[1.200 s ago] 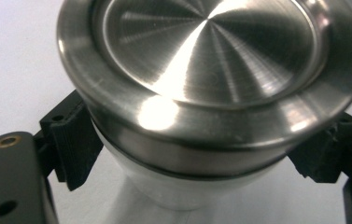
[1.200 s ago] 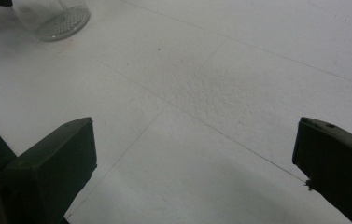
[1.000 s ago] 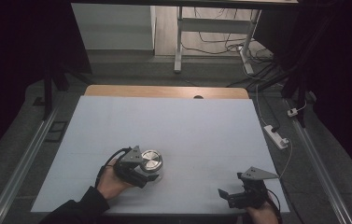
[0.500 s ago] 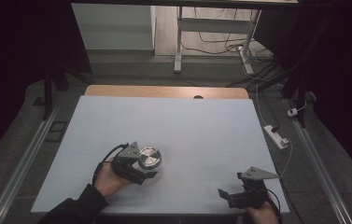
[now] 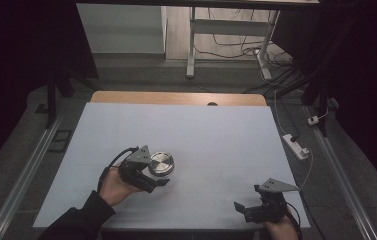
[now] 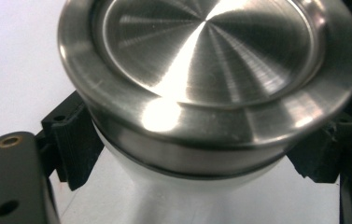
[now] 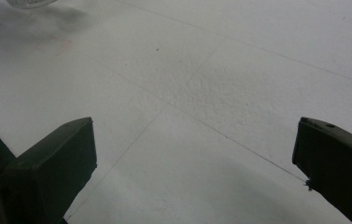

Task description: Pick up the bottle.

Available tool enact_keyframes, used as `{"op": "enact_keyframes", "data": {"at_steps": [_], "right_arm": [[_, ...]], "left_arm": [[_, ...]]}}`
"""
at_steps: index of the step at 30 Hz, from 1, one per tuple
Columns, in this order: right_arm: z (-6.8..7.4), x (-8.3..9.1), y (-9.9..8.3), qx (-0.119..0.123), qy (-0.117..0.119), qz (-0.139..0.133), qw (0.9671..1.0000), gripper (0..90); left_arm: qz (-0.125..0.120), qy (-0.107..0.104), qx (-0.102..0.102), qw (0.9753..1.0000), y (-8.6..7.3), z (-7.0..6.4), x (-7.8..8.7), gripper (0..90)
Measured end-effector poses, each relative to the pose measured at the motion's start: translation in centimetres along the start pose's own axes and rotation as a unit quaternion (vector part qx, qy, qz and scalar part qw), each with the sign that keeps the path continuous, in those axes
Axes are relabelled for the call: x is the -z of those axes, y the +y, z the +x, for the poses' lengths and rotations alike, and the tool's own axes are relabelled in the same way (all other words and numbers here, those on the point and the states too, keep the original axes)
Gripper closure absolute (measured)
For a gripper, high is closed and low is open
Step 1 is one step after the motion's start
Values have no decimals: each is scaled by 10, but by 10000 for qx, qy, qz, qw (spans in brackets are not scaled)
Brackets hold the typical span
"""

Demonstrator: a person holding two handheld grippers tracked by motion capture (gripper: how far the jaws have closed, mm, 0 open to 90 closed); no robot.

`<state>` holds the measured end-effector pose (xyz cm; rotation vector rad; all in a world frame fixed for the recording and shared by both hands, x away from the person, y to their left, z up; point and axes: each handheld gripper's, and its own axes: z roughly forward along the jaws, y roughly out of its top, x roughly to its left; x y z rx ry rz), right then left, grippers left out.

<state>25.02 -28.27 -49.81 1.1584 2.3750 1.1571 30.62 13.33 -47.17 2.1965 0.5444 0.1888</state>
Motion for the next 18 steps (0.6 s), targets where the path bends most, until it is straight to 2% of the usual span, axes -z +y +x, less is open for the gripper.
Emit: {"op": "enact_keyframes", "data": {"at_steps": [9, 18], "right_arm": [[-1, 0, 0, -26, 14, -10, 10000, 0], [-1, 0, 0, -9, 12, -21, 10000, 0]], "left_arm": [[-67, 14, 11, 10000, 16, 5, 2, 156], [-67, 25, -182, 9998, 39, 4, 5, 155]]}}
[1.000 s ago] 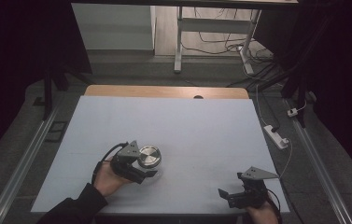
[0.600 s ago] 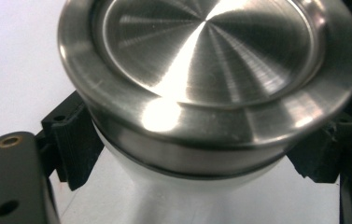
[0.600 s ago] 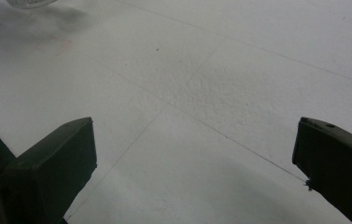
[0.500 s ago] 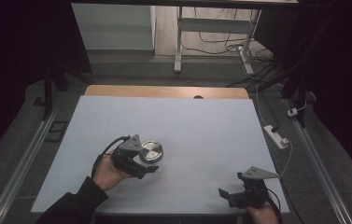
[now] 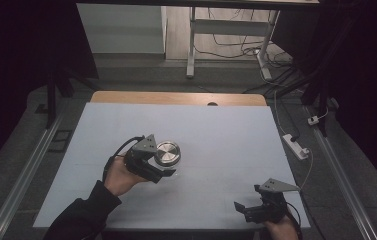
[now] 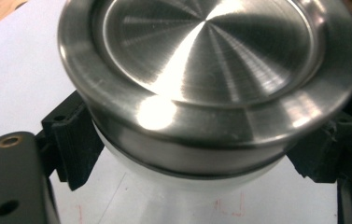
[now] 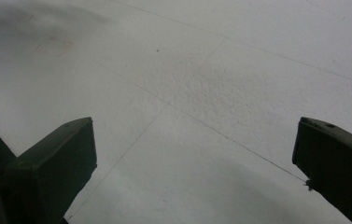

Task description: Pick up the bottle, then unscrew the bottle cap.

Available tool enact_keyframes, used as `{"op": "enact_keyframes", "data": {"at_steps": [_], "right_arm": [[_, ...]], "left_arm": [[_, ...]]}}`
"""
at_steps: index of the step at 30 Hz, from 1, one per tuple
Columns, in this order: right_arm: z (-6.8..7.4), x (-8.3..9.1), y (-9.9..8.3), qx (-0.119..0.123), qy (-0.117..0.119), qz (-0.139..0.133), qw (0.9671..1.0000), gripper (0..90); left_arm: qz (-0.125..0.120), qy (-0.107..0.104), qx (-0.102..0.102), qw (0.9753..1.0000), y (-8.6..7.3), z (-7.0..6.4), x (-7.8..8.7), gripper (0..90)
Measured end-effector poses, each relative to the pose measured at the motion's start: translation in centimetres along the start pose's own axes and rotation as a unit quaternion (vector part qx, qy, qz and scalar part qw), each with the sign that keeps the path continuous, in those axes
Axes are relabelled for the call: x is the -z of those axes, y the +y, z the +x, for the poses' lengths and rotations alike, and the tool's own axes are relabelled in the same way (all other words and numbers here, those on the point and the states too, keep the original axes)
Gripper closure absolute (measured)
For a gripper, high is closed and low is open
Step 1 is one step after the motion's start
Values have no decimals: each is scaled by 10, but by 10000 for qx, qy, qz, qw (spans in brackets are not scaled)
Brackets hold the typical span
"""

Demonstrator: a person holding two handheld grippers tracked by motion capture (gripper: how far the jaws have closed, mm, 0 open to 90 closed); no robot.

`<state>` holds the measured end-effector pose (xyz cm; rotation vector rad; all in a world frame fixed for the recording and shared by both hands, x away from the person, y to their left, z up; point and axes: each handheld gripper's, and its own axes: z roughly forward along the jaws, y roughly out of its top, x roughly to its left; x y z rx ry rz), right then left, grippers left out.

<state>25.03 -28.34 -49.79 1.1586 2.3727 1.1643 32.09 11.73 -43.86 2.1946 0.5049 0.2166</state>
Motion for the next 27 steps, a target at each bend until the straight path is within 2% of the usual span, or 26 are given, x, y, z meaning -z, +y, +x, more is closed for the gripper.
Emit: {"op": "enact_keyframes", "data": {"at_steps": [7, 19, 27], "right_arm": [[0, 0, 0, 26, 9, -19, 10000, 0], [1, 3, 2, 30, 79, -243, 9997, 0], [11, 4, 14, 186, 167, -366, 9990, 0]], "left_arm": [[-55, -64, -23, 10000, 9, -1, -3, 155], [-18, -59, -8, 10000, 6, -2, -7, 155], [-31, -86, 6, 10000, 6, -3, -8, 156]]}}
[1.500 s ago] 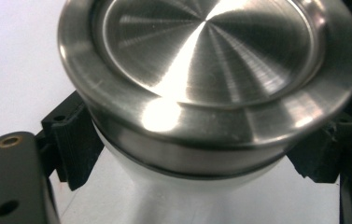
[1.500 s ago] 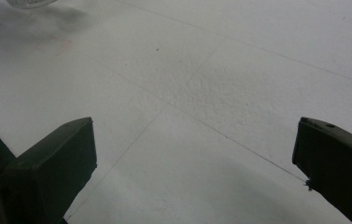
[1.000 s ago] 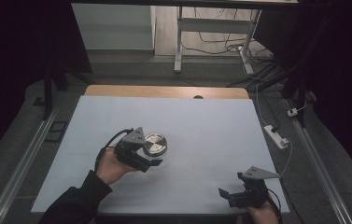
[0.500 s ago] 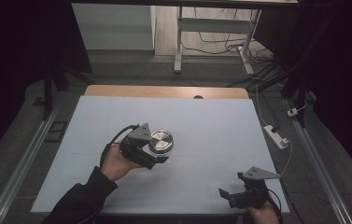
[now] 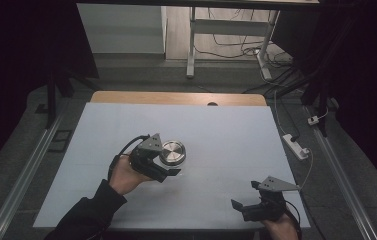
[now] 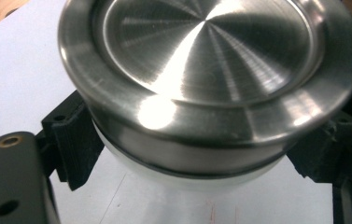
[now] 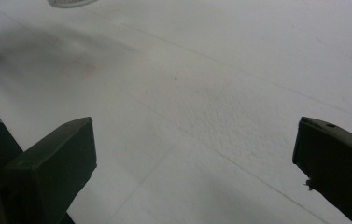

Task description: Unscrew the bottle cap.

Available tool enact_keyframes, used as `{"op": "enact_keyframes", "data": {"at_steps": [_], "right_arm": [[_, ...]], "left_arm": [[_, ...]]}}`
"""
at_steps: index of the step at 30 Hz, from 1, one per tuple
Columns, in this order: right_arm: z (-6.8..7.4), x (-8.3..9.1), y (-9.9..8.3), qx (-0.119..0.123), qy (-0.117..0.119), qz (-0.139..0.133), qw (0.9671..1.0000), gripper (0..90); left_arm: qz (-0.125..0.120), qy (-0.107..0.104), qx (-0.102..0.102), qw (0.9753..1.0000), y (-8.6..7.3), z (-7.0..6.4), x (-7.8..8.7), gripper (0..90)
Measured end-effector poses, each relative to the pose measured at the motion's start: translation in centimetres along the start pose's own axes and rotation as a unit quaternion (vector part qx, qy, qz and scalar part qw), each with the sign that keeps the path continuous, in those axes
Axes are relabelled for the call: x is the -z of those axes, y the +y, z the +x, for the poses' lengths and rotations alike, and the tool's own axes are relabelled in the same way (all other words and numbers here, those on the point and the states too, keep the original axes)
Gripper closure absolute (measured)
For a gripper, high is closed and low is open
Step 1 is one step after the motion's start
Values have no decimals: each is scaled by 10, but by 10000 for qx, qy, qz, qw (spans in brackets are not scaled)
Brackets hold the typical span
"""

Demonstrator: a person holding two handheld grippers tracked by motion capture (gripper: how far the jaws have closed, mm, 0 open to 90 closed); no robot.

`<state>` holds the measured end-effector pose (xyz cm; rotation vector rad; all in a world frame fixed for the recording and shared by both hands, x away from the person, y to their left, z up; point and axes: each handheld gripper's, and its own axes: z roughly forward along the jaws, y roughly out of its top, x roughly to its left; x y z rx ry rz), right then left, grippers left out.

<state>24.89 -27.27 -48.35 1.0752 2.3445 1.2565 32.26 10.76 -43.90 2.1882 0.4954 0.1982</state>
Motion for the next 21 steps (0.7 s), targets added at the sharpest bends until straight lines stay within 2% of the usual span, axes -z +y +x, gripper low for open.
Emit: {"op": "enact_keyframes", "data": {"at_steps": [11, 17, 21], "right_arm": [[12, -3, 20, 252, 224, -148, 9993, 0], [16, -9, 33, 316, 425, -201, 9984, 0], [23, -14, 47, 471, 586, -223, 9969, 0]], "left_arm": [[-55, -7, -9, 10000, 2, -1, 2, 156], [-58, -9, -31, 10000, 3, -2, 1, 155], [-62, 0, -43, 10000, 3, -2, 2, 156]]}}
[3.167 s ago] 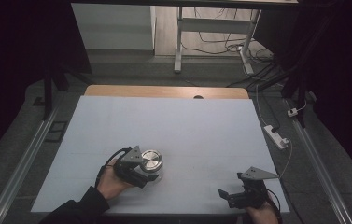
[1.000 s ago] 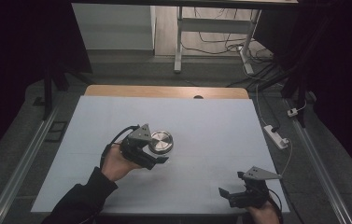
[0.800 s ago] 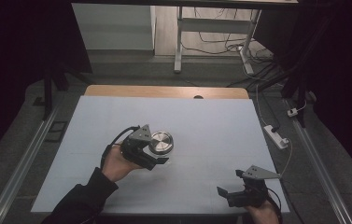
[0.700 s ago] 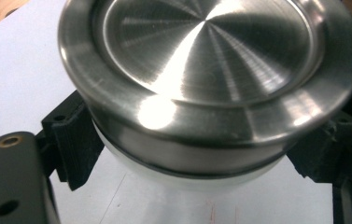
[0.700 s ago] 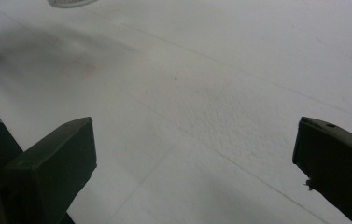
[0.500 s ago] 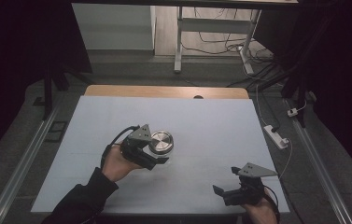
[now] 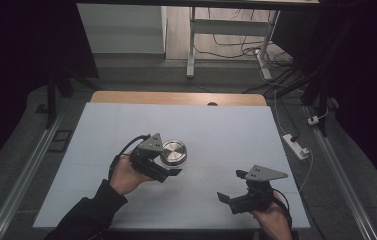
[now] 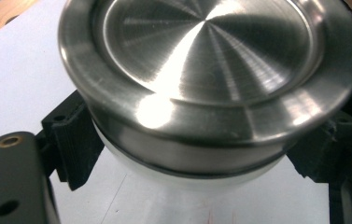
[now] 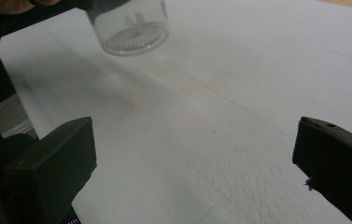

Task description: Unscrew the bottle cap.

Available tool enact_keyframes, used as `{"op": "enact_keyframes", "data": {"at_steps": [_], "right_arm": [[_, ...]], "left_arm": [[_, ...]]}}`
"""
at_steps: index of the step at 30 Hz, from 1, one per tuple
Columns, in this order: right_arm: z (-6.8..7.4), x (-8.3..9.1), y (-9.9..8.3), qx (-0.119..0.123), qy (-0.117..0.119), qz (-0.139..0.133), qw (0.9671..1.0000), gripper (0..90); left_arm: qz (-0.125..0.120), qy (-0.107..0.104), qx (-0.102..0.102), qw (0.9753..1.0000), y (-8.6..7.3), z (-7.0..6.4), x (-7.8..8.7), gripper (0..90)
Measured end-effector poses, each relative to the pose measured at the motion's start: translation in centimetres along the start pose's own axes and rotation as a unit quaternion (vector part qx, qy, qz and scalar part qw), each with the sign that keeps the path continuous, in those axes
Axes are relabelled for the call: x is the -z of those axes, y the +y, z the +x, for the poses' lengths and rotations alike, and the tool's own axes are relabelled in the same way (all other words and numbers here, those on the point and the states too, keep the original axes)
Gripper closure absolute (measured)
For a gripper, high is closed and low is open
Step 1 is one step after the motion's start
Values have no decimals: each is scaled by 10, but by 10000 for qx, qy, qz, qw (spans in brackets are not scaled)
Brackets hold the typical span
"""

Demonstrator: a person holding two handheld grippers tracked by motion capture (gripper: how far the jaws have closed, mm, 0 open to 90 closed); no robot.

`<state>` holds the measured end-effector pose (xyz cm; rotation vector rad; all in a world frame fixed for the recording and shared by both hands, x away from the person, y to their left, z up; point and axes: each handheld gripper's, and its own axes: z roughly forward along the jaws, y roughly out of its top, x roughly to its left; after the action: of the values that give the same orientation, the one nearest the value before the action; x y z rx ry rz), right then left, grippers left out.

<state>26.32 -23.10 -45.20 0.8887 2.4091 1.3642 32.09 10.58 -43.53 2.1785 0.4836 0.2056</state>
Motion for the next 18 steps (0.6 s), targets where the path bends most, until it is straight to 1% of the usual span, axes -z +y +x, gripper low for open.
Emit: {"op": "enact_keyframes", "data": {"at_steps": [1, 2, 3, 4, 5, 6, 7, 8, 9, 10, 13, 14, 15, 18], "right_arm": [[0, 0, 0, 0, 0, 0, 10000, 0], [2, -3, 6, 52, 76, -2, 10000, 0], [2, -3, 6, 52, 76, -2, 10000, 0], [4, -6, 11, 113, 160, 12, 9998, 0], [4, -6, 11, 113, 160, 12, 9998, 0], [5, -9, 15, 143, 254, 30, 9996, 0], [5, -9, 15, 143, 254, 30, 9996, 0], [5, -11, 18, 138, 326, 43, 9994, 0], [5, -13, 22, 85, 466, 13, 9989, 0], [6, -14, 24, 94, 496, 7, 9987, 0], [9, -18, 32, 208, 496, 47, 9985, 0], [9, -18, 32, 208, 496, 47, 9985, 0], [11, -21, 39, 245, 504, 80, 9984, 0], [13, -26, 49, 267, 489, 109, 9984, 0]], "left_arm": [[8, 1, -10, 10000, 0, 0, 0, 156], [-3, 13, -2, 10000, 0, 0, 1, 156], [-4, 24, 2, 10000, 0, 0, 1, 156], [-7, 30, 6, 10000, 0, 1, 2, 156], [-15, 27, 9, 10000, 0, 1, 2, 156], [-22, 28, 11, 10000, 0, 1, 2, 156], [-25, 28, 15, 10000, 0, 1, 2, 156], [-22, 31, 12, 10000, 0, 1, 2, 156], [-15, 33, 5, 10000, 0, 1, 2, 155], [-10, 27, 6, 10000, 0, 1, 2, 156], [-5, 19, 5, 10000, 0, 1, 1, 156], [-6, 17, 9, 10000, 0, 1, 0, 156], [-10, 25, 21, 10000, 0, 0, 0, 155], [-34, 56, 77, 9999, 0, 1, 0, 155]]}}
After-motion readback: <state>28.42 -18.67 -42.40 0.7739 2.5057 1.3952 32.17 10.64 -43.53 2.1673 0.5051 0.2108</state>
